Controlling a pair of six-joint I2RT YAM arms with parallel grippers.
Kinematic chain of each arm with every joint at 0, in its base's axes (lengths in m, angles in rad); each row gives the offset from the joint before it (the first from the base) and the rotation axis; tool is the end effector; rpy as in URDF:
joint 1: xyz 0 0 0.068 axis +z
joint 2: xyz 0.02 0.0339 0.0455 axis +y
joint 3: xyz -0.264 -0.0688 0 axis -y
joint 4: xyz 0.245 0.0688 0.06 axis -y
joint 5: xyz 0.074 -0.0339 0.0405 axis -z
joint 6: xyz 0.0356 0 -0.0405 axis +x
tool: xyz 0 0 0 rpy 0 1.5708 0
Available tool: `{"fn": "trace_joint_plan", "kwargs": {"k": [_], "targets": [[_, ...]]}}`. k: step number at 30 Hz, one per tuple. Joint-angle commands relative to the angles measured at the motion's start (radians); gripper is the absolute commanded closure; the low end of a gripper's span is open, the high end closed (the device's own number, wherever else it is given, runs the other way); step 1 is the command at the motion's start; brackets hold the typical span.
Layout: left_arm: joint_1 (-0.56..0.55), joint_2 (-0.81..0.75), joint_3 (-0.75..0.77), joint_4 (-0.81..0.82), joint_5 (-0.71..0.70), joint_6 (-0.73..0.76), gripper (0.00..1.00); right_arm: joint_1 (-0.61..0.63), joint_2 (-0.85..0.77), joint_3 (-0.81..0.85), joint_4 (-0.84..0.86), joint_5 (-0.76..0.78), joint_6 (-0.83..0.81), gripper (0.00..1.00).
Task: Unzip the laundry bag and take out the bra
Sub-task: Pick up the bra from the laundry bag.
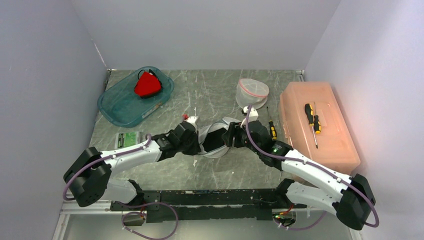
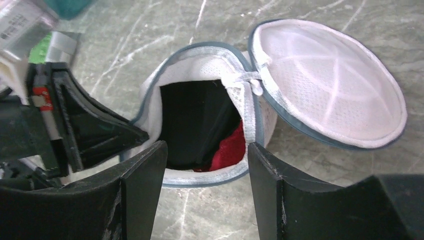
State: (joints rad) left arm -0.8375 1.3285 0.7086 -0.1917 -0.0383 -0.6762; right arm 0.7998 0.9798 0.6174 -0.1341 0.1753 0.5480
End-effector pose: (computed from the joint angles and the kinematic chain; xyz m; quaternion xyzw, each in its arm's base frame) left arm 0.1793 -0.1970 0.1968 0.0677 0.9262 -0.2415 0.2815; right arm 0.1572 0.1528 0.2500 -0.0630 0.8547 0.2593 0.4452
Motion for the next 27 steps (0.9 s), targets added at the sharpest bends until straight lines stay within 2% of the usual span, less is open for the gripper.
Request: {"fn": "trace_joint_plan", "kwargs": {"k": [1, 8, 11, 22, 27], "targets": [[-0.017, 0.023, 0.015, 0.039, 0.014, 0.041, 0.97, -0.004, 0.003, 0.027, 0.131, -0.051, 0.013, 0.36], [-0.032, 0.052, 0.037, 0.040, -0.010, 0.052, 0.97, 0.015, 0.055, 0.072, 0.154, -0.062, -0.010, 0.37], [-0.035, 0.059, 0.038, 0.053, -0.009, 0.056, 0.97, 0.010, 0.117, 0.076, 0.109, -0.073, 0.003, 0.38], [-0.039, 0.115, 0.048, 0.072, -0.007, 0.061, 0.97, -0.075, 0.101, -0.158, 0.131, -0.076, 0.095, 0.36], [-0.038, 0.154, 0.032, 0.103, -0.001, 0.056, 0.97, -0.097, 0.054, -0.184, 0.163, -0.110, 0.095, 0.32]]}}
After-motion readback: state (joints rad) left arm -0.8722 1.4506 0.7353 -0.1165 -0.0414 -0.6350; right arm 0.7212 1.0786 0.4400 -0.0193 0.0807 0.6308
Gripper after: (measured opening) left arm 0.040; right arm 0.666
